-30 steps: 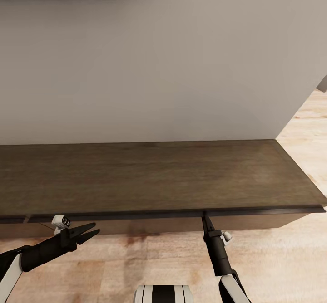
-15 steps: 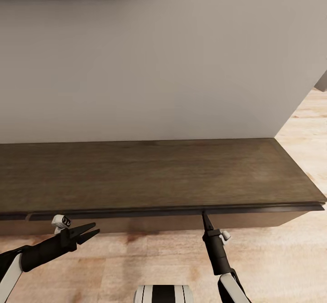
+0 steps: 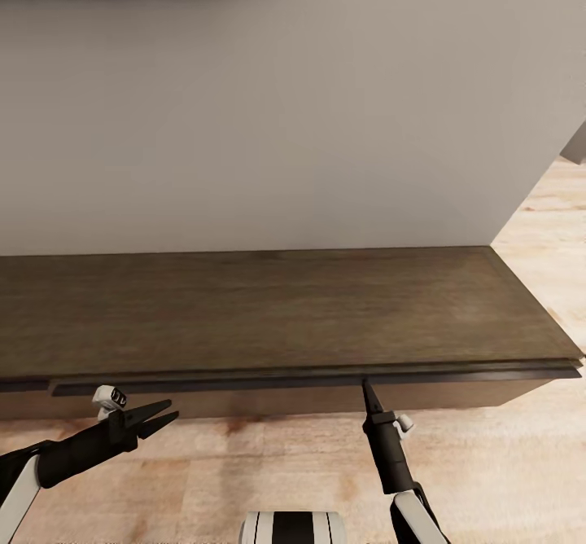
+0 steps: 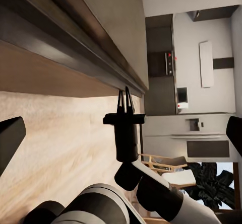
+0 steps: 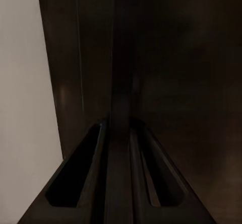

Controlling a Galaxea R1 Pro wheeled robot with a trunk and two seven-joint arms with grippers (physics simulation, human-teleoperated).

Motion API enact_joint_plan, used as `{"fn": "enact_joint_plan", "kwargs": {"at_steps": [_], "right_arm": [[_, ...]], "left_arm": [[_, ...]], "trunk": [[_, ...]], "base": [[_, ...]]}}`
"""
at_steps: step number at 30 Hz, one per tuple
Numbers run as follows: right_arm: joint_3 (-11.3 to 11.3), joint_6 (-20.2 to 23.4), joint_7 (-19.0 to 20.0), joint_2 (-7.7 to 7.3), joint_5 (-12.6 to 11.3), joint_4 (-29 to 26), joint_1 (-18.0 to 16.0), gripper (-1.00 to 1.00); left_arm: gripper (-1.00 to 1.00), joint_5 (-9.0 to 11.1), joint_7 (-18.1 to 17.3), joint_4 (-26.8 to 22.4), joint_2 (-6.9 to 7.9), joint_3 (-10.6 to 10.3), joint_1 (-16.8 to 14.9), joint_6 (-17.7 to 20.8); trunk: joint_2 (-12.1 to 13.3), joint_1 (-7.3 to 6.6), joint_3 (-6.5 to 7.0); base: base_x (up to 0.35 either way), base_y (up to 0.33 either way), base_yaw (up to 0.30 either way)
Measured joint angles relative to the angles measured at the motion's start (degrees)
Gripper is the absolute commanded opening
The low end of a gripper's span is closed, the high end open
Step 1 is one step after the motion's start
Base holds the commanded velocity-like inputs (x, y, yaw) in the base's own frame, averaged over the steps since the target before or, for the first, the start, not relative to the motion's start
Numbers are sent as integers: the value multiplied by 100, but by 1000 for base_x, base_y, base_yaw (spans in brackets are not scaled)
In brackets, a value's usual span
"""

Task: Place each of the two pumpkins and all three candles from the living room inside a cabinet in the living room (use any cabinet), then make sure every cabinet is closed, and position the cauldron so it is next to a table in the living room.

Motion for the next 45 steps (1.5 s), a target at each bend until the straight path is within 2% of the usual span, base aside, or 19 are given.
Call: {"fn": "enact_joint_plan", "kwargs": {"at_steps": [13,45], "right_arm": [[-30,-2,-2,0,-2,-3,-1,-100],[-52,5,-1,-1,-2,-4,-1,-100]], "left_arm": [[100,0,0,0,0,0,0,0],[100,-1,-9,0,0,0,6,0]], "trunk": [[0,1,0],[0,1,0]], "base": [[-268,0,0],[-111,0,0]]}}
